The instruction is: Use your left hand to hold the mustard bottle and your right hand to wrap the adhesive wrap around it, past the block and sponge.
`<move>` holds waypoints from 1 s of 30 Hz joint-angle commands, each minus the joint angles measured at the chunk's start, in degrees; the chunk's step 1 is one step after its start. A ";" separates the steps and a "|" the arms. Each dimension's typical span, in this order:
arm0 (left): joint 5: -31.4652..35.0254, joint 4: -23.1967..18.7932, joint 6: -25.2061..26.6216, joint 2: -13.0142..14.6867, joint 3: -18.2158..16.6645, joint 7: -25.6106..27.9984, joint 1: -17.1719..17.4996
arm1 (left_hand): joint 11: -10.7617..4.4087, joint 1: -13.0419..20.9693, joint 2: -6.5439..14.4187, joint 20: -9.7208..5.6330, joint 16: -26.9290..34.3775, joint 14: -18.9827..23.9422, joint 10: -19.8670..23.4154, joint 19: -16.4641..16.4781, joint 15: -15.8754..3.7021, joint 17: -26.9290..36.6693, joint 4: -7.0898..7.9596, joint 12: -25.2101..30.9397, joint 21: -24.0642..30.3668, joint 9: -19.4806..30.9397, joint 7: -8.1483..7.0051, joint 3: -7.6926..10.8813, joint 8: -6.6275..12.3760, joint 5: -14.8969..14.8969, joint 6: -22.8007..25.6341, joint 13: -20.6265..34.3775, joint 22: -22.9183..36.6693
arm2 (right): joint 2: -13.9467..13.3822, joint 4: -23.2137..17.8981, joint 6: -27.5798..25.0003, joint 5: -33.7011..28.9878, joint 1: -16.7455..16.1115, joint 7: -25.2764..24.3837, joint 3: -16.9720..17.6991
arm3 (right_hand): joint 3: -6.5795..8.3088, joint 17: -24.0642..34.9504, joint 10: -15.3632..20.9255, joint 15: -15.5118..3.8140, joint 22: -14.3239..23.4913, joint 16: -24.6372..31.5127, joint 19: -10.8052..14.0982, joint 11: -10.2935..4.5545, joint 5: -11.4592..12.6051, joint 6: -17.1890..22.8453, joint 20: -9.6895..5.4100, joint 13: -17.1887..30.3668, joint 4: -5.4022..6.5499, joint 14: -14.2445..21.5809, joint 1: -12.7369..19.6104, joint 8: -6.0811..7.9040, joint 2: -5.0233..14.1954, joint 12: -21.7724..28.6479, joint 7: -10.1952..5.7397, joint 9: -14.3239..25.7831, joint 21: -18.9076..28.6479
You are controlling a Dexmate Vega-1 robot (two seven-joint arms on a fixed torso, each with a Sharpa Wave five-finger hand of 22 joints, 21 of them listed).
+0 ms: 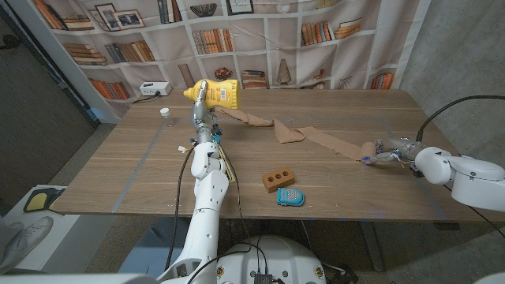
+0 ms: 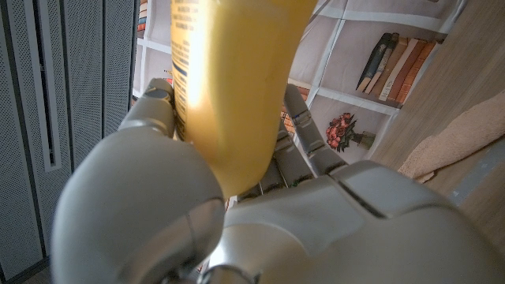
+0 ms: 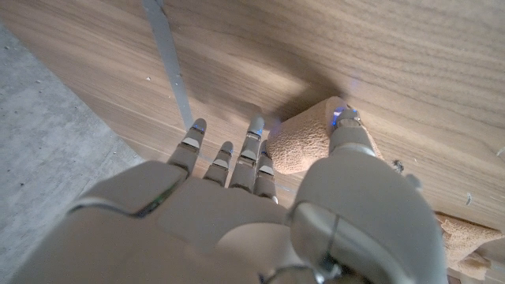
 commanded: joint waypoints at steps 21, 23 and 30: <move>-0.43 -0.12 0.50 0.14 0.20 -0.54 0.01 | -0.09 14.14 14.55 0.01 0.20 0.37 0.09 -0.17 0.14 0.13 -0.17 0.43 0.29 0.02 0.13 0.50 1.07 0.35 -0.26 -0.13 0.04 | 3.80 1.88 14.85 20.54 -22.11 -19.89 25.18 | 1.39 0.62 8.54 -2.78 0.13 1.42 4.24 -0.66 1.71 9.45 -0.25 3.60 0.76 7.19 -0.31 5.60 1.77 5.46 -2.37 3.07 0.59; -0.51 0.15 0.18 -0.17 0.06 -0.37 -0.09 | -0.13 14.14 14.54 0.00 0.07 0.28 -0.07 -0.17 0.12 -0.02 -0.18 0.49 0.28 -0.05 0.08 0.51 1.04 0.35 -0.34 0.03 0.03 | 5.05 1.26 15.21 19.68 -22.99 -19.30 26.99 | 1.33 0.63 8.66 -2.66 0.13 1.40 4.35 -0.50 1.73 9.44 -0.17 3.70 0.75 7.30 -0.42 5.69 1.59 5.57 -2.31 3.16 0.59; -0.72 1.17 -0.89 -0.55 -0.23 -0.69 -0.73 | -0.12 14.12 14.56 -0.06 0.16 0.24 -0.10 -0.17 0.08 0.13 -0.17 0.53 0.28 -0.15 0.04 0.54 1.10 0.34 -0.45 -0.01 0.03 | 9.33 -0.72 16.82 15.81 -24.25 -15.69 31.30 | 1.17 0.63 8.50 -2.54 0.14 1.15 4.52 -0.12 1.83 9.29 -0.07 4.08 0.55 7.41 -0.53 5.95 0.92 5.73 -2.00 3.50 0.46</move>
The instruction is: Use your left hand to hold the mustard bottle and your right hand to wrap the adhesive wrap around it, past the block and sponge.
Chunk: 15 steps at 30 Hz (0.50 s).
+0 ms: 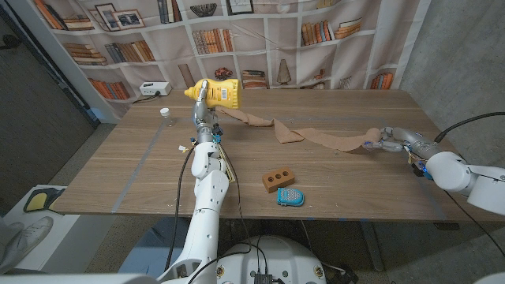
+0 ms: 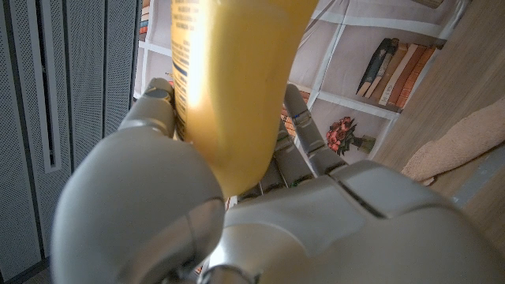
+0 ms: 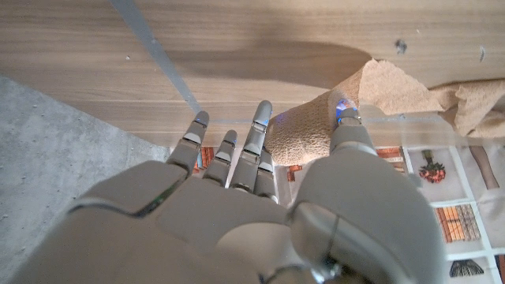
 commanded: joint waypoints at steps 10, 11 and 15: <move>-0.90 3.71 -2.27 -0.56 -0.68 -2.53 -3.14 | 0.06 14.03 14.63 -0.18 -0.06 -0.14 -0.46 -0.27 0.10 0.02 0.16 0.09 0.21 -0.06 0.12 0.39 0.27 0.35 -0.63 -0.24 -0.02 | 10.38 -4.02 5.46 -6.33 -3.67 7.01 11.52 | 0.37 0.26 -0.03 -2.17 0.15 -0.23 0.28 0.25 0.34 5.22 0.17 0.70 0.23 0.36 -0.47 2.52 -0.53 0.53 -4.66 0.80 -0.02; -0.91 3.81 -2.27 -0.58 -0.68 -2.65 -3.25 | -0.07 14.00 14.68 -0.23 -0.21 -0.29 -0.57 -0.27 0.10 -0.07 0.20 -0.01 0.16 -0.04 0.19 0.44 0.23 0.34 -0.84 -0.36 -0.04 | 10.84 -4.13 5.62 -6.67 -3.60 7.36 11.72 | 0.37 0.27 -0.10 -2.18 0.15 -0.26 0.28 0.10 0.35 5.21 0.18 0.75 0.23 0.35 -0.47 2.56 -0.56 0.52 -4.68 0.85 -0.04; -1.05 4.47 -2.10 -0.78 -0.82 -2.84 -3.75 | -0.12 13.99 14.73 -0.32 -0.38 -0.21 -0.60 -0.29 -0.03 -0.25 0.24 0.01 0.04 -0.02 0.09 0.59 0.32 0.30 -0.91 -0.45 -0.09 | 12.61 -4.54 6.13 -7.44 -3.19 8.87 12.46 | 0.34 0.28 -0.08 -2.16 0.15 -0.36 0.26 0.09 0.36 5.20 0.23 0.89 0.19 0.35 -0.50 2.70 -0.72 0.59 -4.71 0.99 -0.10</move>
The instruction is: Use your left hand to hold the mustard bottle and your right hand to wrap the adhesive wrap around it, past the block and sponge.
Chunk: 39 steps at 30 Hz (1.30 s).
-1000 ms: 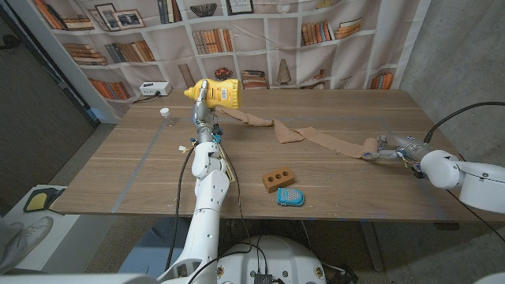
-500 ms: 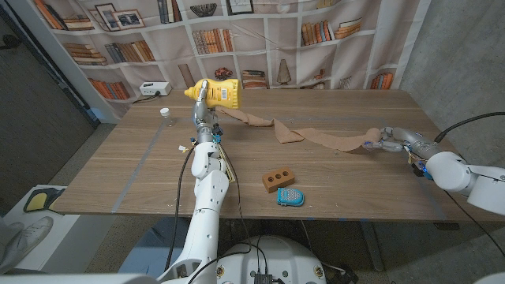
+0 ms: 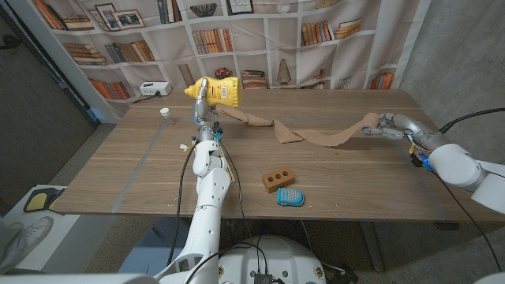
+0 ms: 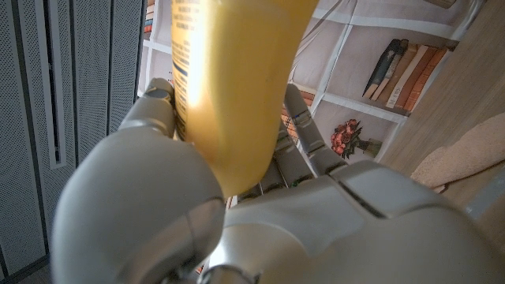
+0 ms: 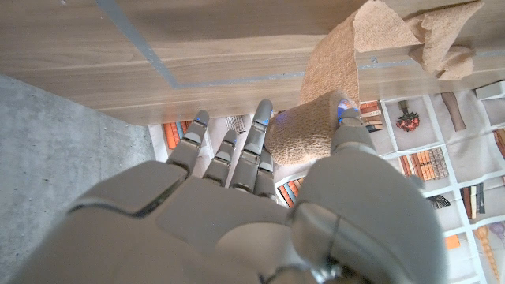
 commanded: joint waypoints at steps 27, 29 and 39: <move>0.22 8.34 -0.96 -1.44 -0.66 -4.75 -6.38 | -0.08 13.78 14.66 -0.29 -0.69 0.11 -0.45 0.03 -0.02 -0.09 0.32 0.46 -0.25 -0.38 0.12 1.10 0.66 0.05 -0.14 -0.10 -0.07 | 12.35 -4.67 8.57 -8.02 2.95 10.14 6.13 | 0.53 0.39 0.09 -2.38 0.17 -0.42 -0.35 -0.14 0.45 5.34 0.35 0.99 0.03 0.60 0.19 2.24 -0.65 0.66 -4.99 1.07 -0.44; 0.34 8.93 -0.89 -1.67 -0.47 -5.19 -6.69 | 0.01 13.76 14.68 -0.32 -0.73 0.16 -0.57 0.04 0.00 -0.13 0.34 0.35 -0.26 -0.45 0.05 1.12 0.65 0.01 -0.15 -0.25 -0.07 | 12.77 -4.82 9.43 -8.03 3.26 10.47 6.31 | 0.50 0.41 0.08 -2.39 0.17 -0.41 -0.31 -0.13 0.44 5.31 0.40 1.04 0.05 0.71 0.14 2.29 -0.72 0.67 -5.03 1.13 -0.42; 1.34 10.94 -1.16 -3.74 0.20 -5.24 -7.57 | 0.17 13.65 14.76 -0.42 -1.13 -0.39 -1.02 -0.32 -0.02 -0.09 0.45 0.28 -0.40 -0.34 -0.41 1.27 0.72 -0.27 -0.95 -0.44 -0.03 | 14.85 -5.89 13.45 -7.87 3.99 12.40 7.87 | 0.43 0.45 0.21 -2.70 0.17 -0.39 -0.24 -0.18 0.38 5.37 0.45 1.28 0.10 1.13 -0.01 2.61 -0.99 0.77 -5.12 1.41 -0.39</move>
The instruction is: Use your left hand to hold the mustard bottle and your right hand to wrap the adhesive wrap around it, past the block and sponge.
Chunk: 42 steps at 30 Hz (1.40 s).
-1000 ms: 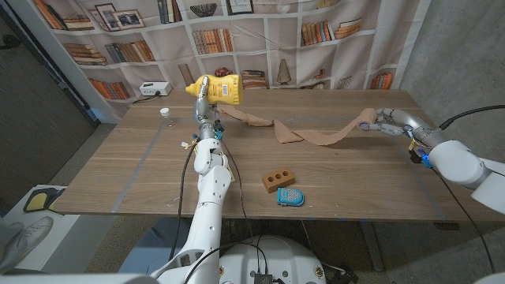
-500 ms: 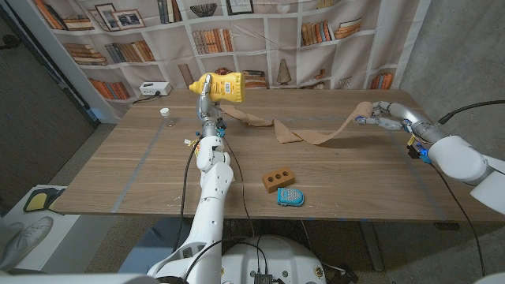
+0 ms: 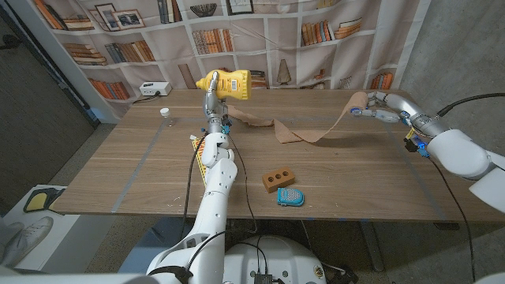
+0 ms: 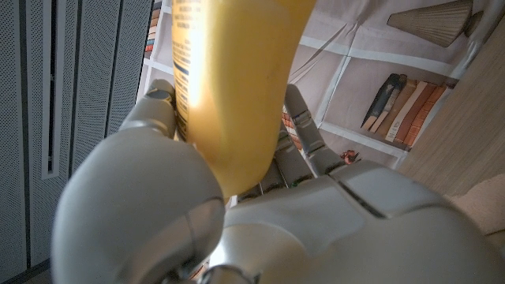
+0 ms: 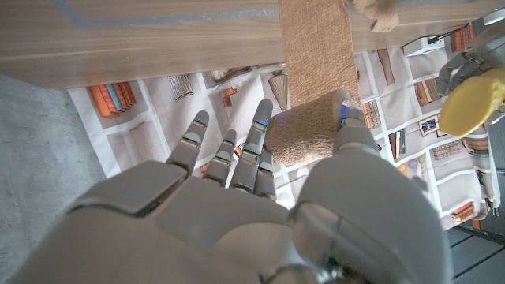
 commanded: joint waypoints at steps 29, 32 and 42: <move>2.82 4.62 -1.57 -4.41 2.61 -2.69 -2.24 | -0.65 13.45 14.56 -0.65 -1.20 -0.62 -0.70 -0.71 -0.14 -0.08 0.33 0.14 -0.64 -0.51 0.04 0.73 0.58 -0.48 -0.46 -0.61 0.07 | 5.53 0.09 14.10 3.26 3.88 9.19 2.43 | 0.63 0.25 0.72 -3.16 0.16 -0.13 -0.14 -0.35 0.30 5.65 0.47 0.67 0.06 1.05 0.62 1.30 -0.28 0.53 -5.34 0.87 -0.21; 3.42 5.70 -2.60 -4.34 2.72 -3.28 -2.74 | -0.67 13.42 14.56 -0.70 -1.32 -0.74 -0.89 -0.66 -0.20 -0.08 0.34 0.20 -0.67 -0.64 -0.04 0.77 0.60 -0.49 -0.42 -0.53 0.05 | 5.85 0.23 15.02 3.53 4.18 9.23 2.38 | 0.65 0.25 0.80 -3.17 0.16 -0.15 -0.20 -0.38 0.29 5.64 0.44 0.70 0.07 1.04 0.63 1.36 -0.29 0.54 -5.31 0.92 -0.23; 3.55 6.74 -0.56 -4.89 2.75 -2.91 -3.35 | -0.64 13.38 14.54 -0.78 -1.50 -0.47 -0.79 -0.67 -0.09 -0.27 0.31 0.22 -0.75 -0.96 -0.06 0.89 0.71 -0.52 -0.25 -0.89 0.04 | 6.70 0.74 17.83 4.89 5.15 9.50 1.89 | 0.72 0.28 1.15 -3.25 0.16 -0.19 -0.30 -0.51 0.26 5.88 0.48 0.58 0.11 1.09 0.63 1.63 -0.26 0.44 -5.36 1.08 -0.24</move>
